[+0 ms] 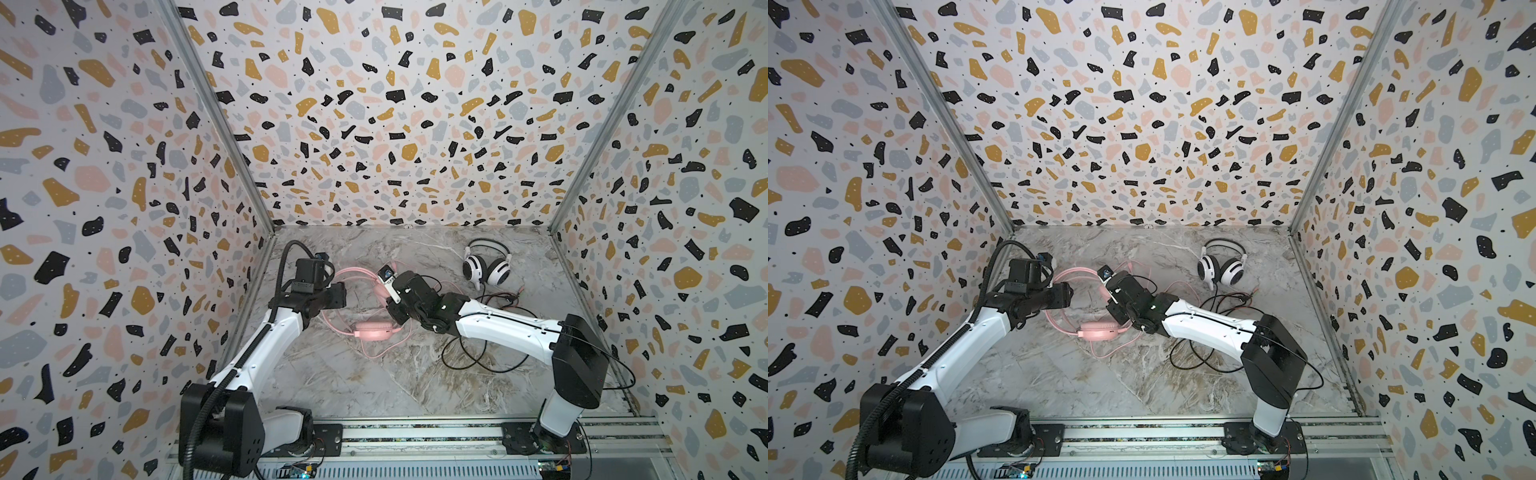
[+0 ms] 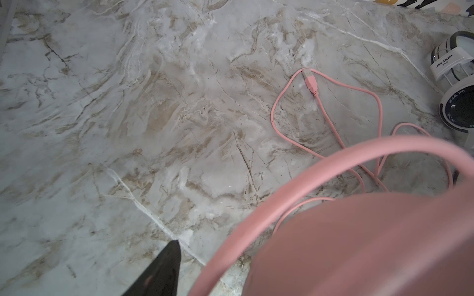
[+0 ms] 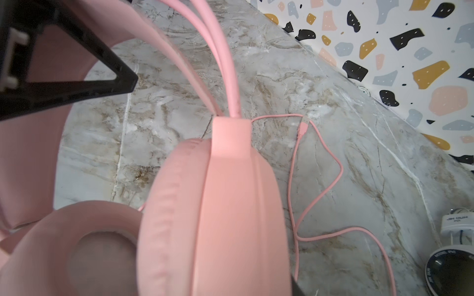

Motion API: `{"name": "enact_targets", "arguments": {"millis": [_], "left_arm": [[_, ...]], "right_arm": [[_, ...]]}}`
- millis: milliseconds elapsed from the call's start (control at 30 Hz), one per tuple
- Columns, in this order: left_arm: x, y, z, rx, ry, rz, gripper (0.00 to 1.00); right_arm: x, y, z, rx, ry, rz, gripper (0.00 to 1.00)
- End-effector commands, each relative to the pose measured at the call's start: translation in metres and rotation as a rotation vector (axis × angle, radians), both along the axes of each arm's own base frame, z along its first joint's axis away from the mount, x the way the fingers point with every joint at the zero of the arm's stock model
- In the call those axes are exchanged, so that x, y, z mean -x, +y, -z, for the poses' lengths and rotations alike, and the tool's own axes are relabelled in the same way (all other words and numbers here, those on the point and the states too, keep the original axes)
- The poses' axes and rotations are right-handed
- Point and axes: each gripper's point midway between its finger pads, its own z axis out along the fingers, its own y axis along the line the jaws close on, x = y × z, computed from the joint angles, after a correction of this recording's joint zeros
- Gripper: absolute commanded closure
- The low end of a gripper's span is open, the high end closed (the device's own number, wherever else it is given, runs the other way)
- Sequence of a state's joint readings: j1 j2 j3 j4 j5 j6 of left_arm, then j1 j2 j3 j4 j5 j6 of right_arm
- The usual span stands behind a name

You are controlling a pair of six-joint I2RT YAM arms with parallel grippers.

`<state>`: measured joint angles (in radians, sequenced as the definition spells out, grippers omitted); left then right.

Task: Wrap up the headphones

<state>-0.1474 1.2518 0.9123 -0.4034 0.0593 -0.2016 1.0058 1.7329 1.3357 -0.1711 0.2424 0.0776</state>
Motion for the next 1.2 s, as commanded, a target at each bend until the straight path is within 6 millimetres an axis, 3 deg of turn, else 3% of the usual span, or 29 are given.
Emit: {"name": "enact_targets", "arguments": {"millis": [0,200,333,467,533,633,800,867,967,1000,1167], "left_arm": [[-0.008,0.005,-0.026,-0.019,-0.099,-0.024,0.35],[-0.009,0.007,-0.008,-0.041,-0.032,-0.032,0.39],[-0.011,0.005,-0.001,-0.048,0.004,-0.014,0.63],[-0.01,0.004,-0.004,-0.034,-0.015,-0.014,0.78],[-0.01,0.002,-0.005,-0.032,-0.019,-0.005,0.87],[-0.009,0.003,-0.005,-0.031,-0.02,-0.009,0.99],[-0.01,0.0,-0.011,-0.007,-0.043,0.003,1.0],[-0.01,-0.002,-0.014,0.01,-0.055,0.011,1.0],[-0.011,-0.005,-0.021,0.039,-0.078,0.031,1.0],[-0.01,-0.006,-0.022,0.051,-0.083,0.034,1.0],[-0.01,-0.028,-0.038,0.177,-0.109,0.12,1.0]], "right_arm": [[-0.006,0.008,-0.044,-0.055,-0.086,0.006,0.72],[0.0,0.009,-0.061,-0.102,-0.107,-0.009,0.72],[0.001,0.009,-0.067,-0.117,-0.116,-0.017,0.72],[0.001,0.007,-0.064,-0.092,-0.108,-0.013,0.72],[0.002,0.005,-0.066,-0.106,-0.112,-0.013,0.67],[0.008,0.004,-0.076,-0.149,-0.104,-0.025,0.51],[0.025,-0.002,-0.099,-0.226,-0.091,-0.08,0.36],[0.031,-0.013,-0.108,-0.246,-0.099,-0.088,0.3],[0.031,-0.042,-0.112,-0.294,-0.114,-0.073,0.11],[0.029,-0.054,-0.111,-0.319,-0.1,-0.069,0.11],[0.021,-0.116,-0.069,-0.392,0.022,-0.009,0.11]]}}
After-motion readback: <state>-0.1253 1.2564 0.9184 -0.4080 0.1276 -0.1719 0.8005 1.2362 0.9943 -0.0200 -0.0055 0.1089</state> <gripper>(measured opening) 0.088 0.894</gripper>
